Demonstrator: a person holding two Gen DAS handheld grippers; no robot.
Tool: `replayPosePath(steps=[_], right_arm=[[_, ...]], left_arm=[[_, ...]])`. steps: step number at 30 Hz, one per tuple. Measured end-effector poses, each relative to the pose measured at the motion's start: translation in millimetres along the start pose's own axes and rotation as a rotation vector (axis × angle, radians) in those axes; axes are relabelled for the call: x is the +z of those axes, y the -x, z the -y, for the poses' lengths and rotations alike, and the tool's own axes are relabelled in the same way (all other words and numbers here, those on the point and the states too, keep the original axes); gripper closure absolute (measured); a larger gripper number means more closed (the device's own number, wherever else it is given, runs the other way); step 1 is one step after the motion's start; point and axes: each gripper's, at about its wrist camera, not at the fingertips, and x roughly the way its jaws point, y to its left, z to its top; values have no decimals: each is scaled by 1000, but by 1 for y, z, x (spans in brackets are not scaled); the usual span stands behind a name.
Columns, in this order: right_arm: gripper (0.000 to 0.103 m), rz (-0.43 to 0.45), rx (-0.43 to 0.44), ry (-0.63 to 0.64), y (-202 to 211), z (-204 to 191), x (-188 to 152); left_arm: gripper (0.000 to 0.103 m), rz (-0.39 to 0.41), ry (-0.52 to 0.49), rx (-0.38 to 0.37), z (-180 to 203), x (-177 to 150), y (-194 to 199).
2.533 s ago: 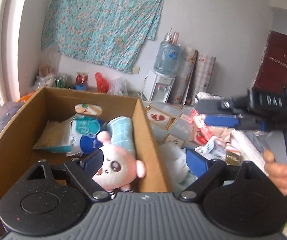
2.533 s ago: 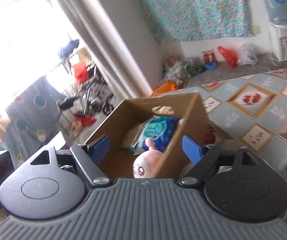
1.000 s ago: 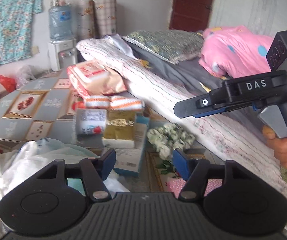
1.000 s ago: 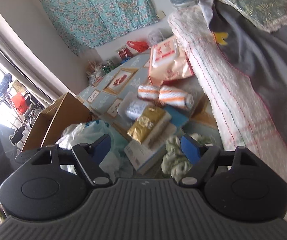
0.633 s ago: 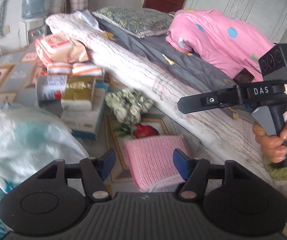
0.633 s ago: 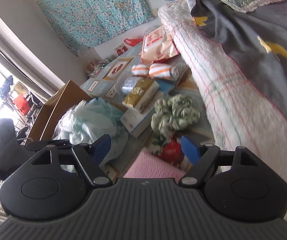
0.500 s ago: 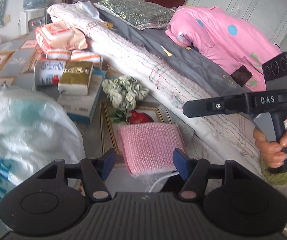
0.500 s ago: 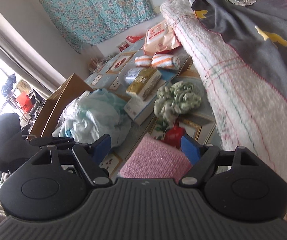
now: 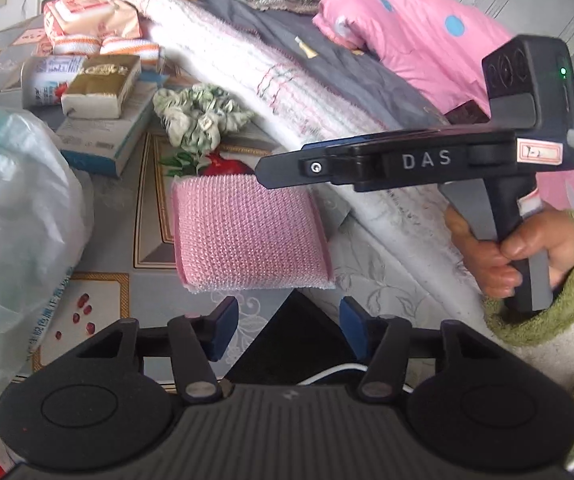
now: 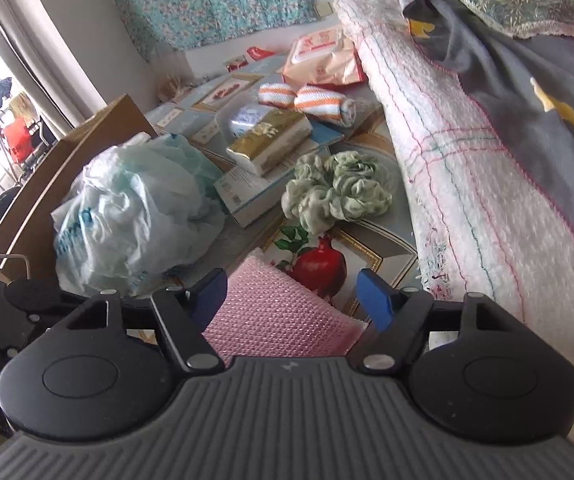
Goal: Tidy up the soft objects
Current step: 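Grasp the pink knitted sponge edge with the right gripper, then lift the sponge with the right gripper and carry it over the box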
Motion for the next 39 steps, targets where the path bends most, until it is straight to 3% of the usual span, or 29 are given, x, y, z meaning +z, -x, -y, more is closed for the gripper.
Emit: replayPosePath(steps=[5,11,17,26,33,39], right_arm=[[45,-29,21,-98,-16,13,-8],[48,-22,77,-194,-22,16,-12],[52,-47,118,-241,-28,12,-12],[63,-9,125,-240,-13,3,-14],[63,76,137,-154,27,-36,5],[64,127,189,-5,41,-94,34]], left_arm=[[48,-17,16,11,-3,5,-15],[48,-9,55,21,-13,14,-21],[47,25,97,63,-29,19,-17],[46,67,84,84,-28,17,-4],[46,212,43,100,-14,12,48],[46,365,69,147,-18,0,109]])
